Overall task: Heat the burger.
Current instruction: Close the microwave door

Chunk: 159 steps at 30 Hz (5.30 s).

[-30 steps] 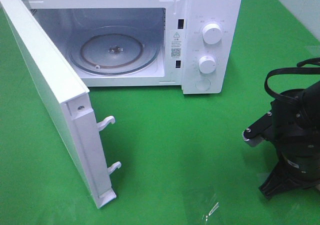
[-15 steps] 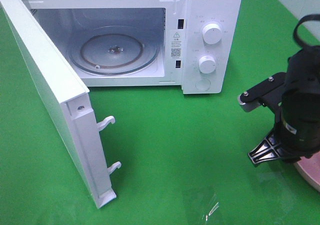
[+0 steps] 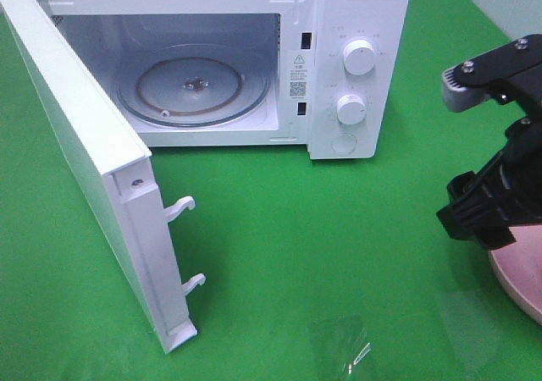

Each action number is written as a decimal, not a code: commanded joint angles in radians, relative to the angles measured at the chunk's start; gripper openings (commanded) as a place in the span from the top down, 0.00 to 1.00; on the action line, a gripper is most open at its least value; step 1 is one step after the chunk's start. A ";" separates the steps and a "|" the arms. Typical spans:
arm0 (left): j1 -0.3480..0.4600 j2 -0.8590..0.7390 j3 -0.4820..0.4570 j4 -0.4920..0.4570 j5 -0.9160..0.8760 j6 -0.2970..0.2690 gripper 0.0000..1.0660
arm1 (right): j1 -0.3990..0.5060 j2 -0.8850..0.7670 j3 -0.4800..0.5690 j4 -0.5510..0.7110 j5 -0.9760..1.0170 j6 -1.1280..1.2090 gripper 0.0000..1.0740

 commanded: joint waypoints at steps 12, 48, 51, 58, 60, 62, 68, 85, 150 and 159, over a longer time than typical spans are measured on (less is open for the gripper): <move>0.004 -0.018 0.001 0.003 -0.014 -0.006 0.17 | 0.001 -0.358 -0.003 0.129 0.275 -0.130 0.29; 0.004 -0.018 0.001 0.003 -0.014 -0.006 0.17 | -0.415 -1.199 0.184 0.227 0.267 -0.213 0.29; 0.004 -0.018 0.001 0.003 -0.014 -0.006 0.17 | -0.437 -1.197 0.184 0.228 0.267 -0.213 0.29; 0.004 -0.019 0.001 0.002 -0.014 -0.006 0.17 | -0.473 -1.197 0.184 0.230 0.267 -0.204 0.29; 0.004 -0.019 0.001 0.002 -0.014 -0.006 0.17 | -0.473 -1.197 0.184 0.230 0.267 -0.204 0.29; 0.004 -0.019 0.001 0.002 -0.014 -0.006 0.17 | -0.473 -1.197 0.184 0.230 0.267 -0.204 0.29; 0.004 -0.019 0.001 0.002 -0.014 -0.006 0.17 | -0.473 -1.197 0.184 0.230 0.267 -0.204 0.29; 0.004 -0.019 0.001 0.002 -0.014 -0.006 0.17 | -0.472 -1.197 0.184 0.230 0.267 -0.204 0.30; 0.004 0.813 0.137 -0.006 -1.276 -0.074 1.00 | -0.472 -1.197 0.184 0.231 0.267 -0.203 0.30; 0.004 0.964 0.313 -0.001 -1.706 -0.081 1.00 | -0.472 -1.197 0.184 0.231 0.267 -0.201 0.30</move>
